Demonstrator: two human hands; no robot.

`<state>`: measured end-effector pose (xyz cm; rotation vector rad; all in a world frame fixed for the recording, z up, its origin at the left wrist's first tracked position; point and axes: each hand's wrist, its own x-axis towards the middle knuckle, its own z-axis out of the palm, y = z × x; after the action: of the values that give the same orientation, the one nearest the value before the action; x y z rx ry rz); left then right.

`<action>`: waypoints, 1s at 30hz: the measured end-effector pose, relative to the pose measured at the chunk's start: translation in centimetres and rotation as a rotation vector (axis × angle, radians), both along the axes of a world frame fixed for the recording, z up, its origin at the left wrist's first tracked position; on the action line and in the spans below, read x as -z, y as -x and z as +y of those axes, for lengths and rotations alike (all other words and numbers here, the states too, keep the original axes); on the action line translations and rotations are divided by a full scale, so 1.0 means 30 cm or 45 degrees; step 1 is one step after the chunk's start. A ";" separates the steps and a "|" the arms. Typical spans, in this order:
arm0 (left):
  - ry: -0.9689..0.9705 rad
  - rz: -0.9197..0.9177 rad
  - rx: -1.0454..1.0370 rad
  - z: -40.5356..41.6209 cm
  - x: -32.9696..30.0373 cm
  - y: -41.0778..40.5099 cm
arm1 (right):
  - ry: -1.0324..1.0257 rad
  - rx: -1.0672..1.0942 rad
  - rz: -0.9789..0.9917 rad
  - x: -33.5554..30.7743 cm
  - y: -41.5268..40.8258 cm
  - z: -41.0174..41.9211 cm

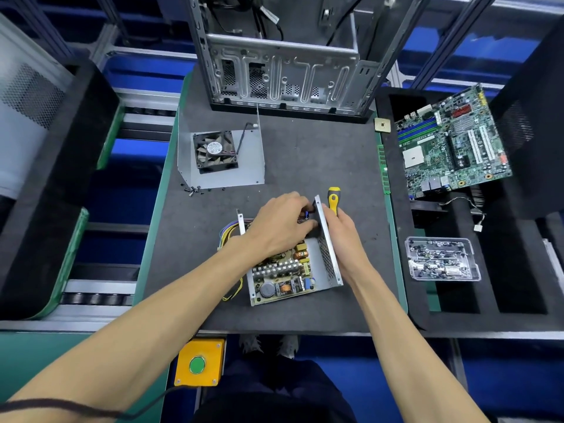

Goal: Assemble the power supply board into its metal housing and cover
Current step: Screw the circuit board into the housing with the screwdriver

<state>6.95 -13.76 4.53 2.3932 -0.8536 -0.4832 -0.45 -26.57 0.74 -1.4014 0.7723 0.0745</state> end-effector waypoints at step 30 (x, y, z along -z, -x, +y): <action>0.756 0.800 -0.736 0.013 -0.143 -0.024 | -0.168 0.060 -0.332 -0.108 0.002 -0.023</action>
<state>7.68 -13.36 8.81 1.6642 0.0038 -0.5876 -0.50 -27.27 3.97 -1.2377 0.5721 -0.0912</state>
